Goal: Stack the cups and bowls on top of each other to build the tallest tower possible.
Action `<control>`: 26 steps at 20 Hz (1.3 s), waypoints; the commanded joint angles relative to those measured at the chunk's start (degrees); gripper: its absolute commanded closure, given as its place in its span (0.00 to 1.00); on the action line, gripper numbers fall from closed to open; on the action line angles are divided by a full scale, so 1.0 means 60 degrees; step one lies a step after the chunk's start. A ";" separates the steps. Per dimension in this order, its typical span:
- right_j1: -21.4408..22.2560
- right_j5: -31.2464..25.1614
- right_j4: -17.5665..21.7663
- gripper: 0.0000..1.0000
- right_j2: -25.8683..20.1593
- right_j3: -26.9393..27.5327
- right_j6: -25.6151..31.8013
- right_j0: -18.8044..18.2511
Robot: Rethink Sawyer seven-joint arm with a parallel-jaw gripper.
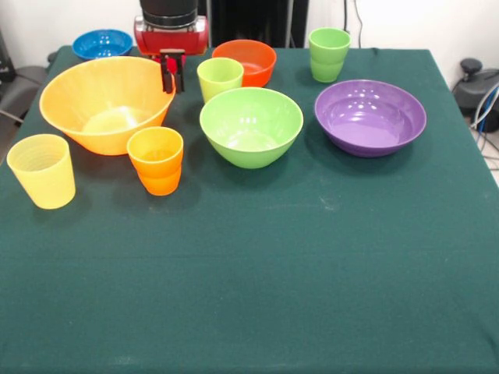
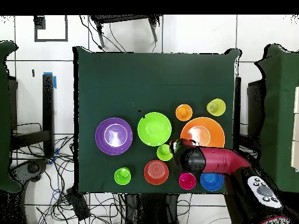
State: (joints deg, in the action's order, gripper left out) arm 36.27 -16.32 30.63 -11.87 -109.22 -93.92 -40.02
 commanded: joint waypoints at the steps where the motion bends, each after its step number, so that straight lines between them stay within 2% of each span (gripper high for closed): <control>1: 0.0663 -0.0028 -0.0211 1.00 -0.0585 -0.0815 -0.0817 0.0120; 5: 0.1095 -0.0142 -0.0270 1.00 -0.0619 -0.1040 -0.0780 0.0101; 20: 0.1847 -0.0488 -0.0561 1.00 -0.0811 -0.1209 -0.0507 0.0054; 26: 0.2379 -0.0892 -0.0788 1.00 -0.0885 -0.1253 -0.0271 0.0050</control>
State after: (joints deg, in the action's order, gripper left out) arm 48.51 -16.37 28.04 -12.04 -113.98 -93.92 -40.33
